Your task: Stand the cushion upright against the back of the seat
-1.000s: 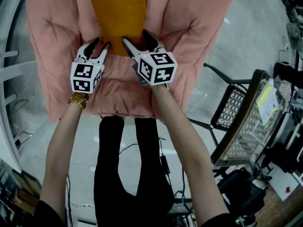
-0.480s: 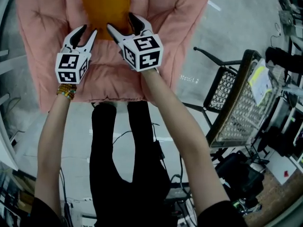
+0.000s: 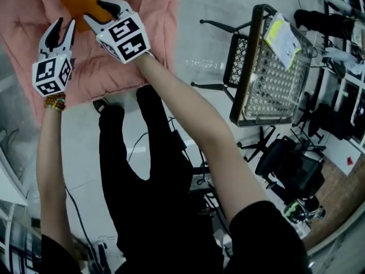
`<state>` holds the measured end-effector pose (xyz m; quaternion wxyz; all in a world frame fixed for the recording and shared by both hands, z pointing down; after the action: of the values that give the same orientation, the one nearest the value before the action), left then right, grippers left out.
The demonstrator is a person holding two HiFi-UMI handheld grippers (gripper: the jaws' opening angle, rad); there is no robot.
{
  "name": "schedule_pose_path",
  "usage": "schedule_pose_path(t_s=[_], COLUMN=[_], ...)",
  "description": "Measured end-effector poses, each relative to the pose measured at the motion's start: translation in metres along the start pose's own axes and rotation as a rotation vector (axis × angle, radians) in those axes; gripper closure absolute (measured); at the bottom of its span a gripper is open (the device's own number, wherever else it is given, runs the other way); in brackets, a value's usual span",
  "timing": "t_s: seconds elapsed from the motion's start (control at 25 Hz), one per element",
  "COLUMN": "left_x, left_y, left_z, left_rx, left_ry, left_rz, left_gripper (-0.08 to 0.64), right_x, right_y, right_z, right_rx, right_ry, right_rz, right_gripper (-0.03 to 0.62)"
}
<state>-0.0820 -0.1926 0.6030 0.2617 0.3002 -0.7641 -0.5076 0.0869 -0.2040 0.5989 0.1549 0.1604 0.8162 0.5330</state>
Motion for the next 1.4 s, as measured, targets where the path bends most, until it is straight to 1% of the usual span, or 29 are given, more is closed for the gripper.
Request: schedule_pose_path(t_s=[0.2, 0.28, 0.36, 0.6, 0.84, 1.04, 1.2, 1.4], left_x=[-0.031, -0.040, -0.047, -0.059, -0.074, -0.078, -0.082, -0.088], left_y=[-0.043, -0.062, -0.074, -0.090, -0.105, -0.120, -0.136, -0.154], left_z=[0.030, 0.040, 0.044, 0.063, 0.076, 0.093, 0.105, 0.109], left_rx=[-0.016, -0.018, -0.020, -0.035, -0.037, -0.025, -0.037, -0.057], left_ry=[0.002, 0.002, 0.003, -0.008, -0.021, -0.023, -0.018, -0.014], left_rz=[-0.012, -0.019, -0.022, -0.012, 0.016, 0.027, 0.023, 0.024], left_gripper=[0.445, 0.459, 0.469, 0.497, 0.514, 0.519, 0.523, 0.525], right_x=[0.004, 0.005, 0.005, 0.019, 0.024, 0.034, 0.043, 0.048], right_y=[-0.038, -0.059, -0.073, -0.095, -0.107, -0.120, -0.134, -0.153], right_z=[0.044, 0.058, 0.068, 0.090, 0.116, 0.132, 0.140, 0.148], right_rx=[-0.029, -0.044, -0.061, -0.090, -0.101, -0.098, -0.112, -0.125], right_ry=[-0.017, -0.026, -0.027, -0.011, 0.016, 0.038, 0.033, 0.006], right_rz=[0.004, 0.006, 0.002, -0.002, -0.036, -0.055, -0.043, -0.009], right_gripper=[0.476, 0.485, 0.493, 0.514, 0.545, 0.548, 0.554, 0.555])
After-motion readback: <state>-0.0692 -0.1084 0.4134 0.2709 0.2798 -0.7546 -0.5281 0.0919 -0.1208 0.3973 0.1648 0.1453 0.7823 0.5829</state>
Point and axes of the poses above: the fingertips, and each gripper's own axes: z backward along the fingers, x to its left, y out of its underside, the point moved 9 cm from there along z, backward along the fingers, and after that the axes turned 15 degrees about y, right-handed, at the moved point
